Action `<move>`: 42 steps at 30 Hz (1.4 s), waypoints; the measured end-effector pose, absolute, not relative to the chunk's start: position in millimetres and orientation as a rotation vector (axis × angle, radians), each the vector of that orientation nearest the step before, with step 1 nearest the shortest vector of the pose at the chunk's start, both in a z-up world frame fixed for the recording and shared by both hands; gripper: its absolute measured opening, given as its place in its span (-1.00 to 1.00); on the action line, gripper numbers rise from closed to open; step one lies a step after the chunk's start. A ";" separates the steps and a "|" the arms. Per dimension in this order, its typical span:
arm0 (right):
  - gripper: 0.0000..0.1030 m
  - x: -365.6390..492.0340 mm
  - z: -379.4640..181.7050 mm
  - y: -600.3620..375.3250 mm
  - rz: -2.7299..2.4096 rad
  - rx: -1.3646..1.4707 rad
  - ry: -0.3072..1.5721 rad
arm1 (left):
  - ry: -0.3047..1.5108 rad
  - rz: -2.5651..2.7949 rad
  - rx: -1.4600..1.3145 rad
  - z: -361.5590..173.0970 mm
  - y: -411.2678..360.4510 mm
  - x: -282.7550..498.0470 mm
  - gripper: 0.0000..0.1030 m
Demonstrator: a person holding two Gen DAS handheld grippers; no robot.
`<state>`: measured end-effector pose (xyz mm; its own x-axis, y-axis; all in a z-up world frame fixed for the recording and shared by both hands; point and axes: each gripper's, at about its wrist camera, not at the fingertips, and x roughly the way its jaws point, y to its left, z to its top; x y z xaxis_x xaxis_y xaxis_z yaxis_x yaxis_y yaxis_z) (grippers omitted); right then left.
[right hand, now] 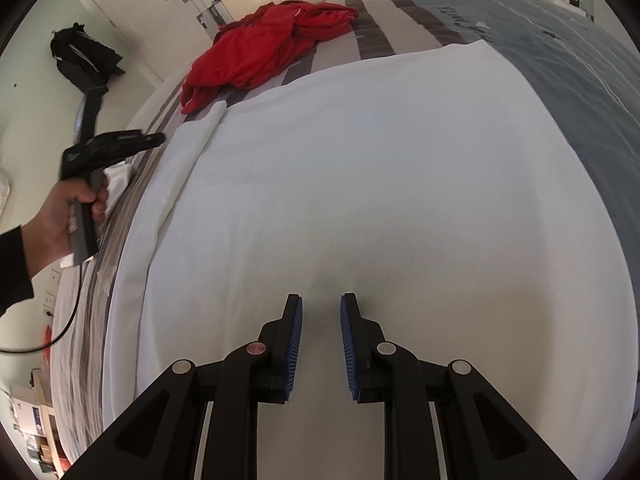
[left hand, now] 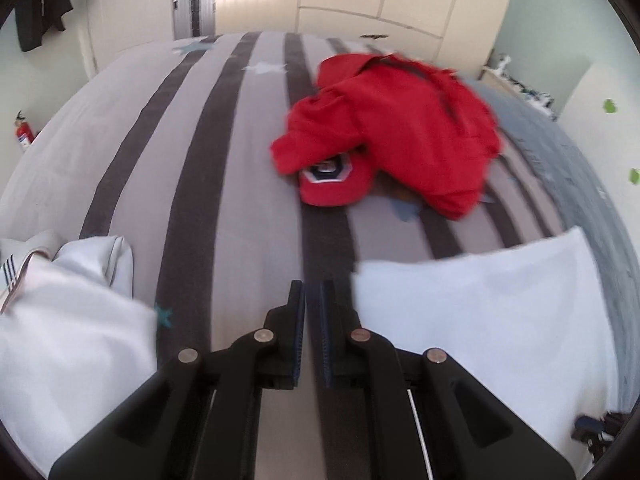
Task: Fold clothes
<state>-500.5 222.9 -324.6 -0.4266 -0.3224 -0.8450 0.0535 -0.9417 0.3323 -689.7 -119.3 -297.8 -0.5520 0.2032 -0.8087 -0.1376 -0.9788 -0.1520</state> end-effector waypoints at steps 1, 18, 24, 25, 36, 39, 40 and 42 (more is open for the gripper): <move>-0.64 -498.0 -321.9 223.8 -2.457 1.532 -0.377 | -0.107 2.595 -1.361 -292.7 -119.0 -678.2 -0.91; -0.41 -370.0 -283.7 285.9 -2.646 1.592 -0.379 | -0.094 2.459 -1.350 -262.4 -75.1 -447.6 -0.31; -0.41 -307.4 -276.1 320.8 -2.705 1.647 -0.362 | -0.087 2.462 -1.386 -261.9 -63.1 -385.5 -0.27; -0.41 -299.3 -275.8 326.6 -2.705 1.657 -0.361 | -0.095 2.474 -1.398 -262.6 -62.2 -375.2 -0.27; -0.11 -225.5 -279.9 422.3 -2.770 1.723 -0.312 | -0.183 2.566 -1.564 -268.8 -42.9 -255.5 -0.23; 0.06 -211.6 -283.0 446.9 -2.787 1.721 -0.339 | -0.203 2.577 -1.601 -273.4 -38.6 -234.9 -0.23; 0.06 -208.6 -286.7 453.9 -2.781 1.727 -0.365 | -0.204 2.579 -1.610 -275.6 -37.0 -228.1 -0.23; 0.06 -205.6 -296.4 461.8 -2.759 1.753 -0.403 | -0.206 2.575 -1.624 -277.7 -35.2 -220.1 -0.23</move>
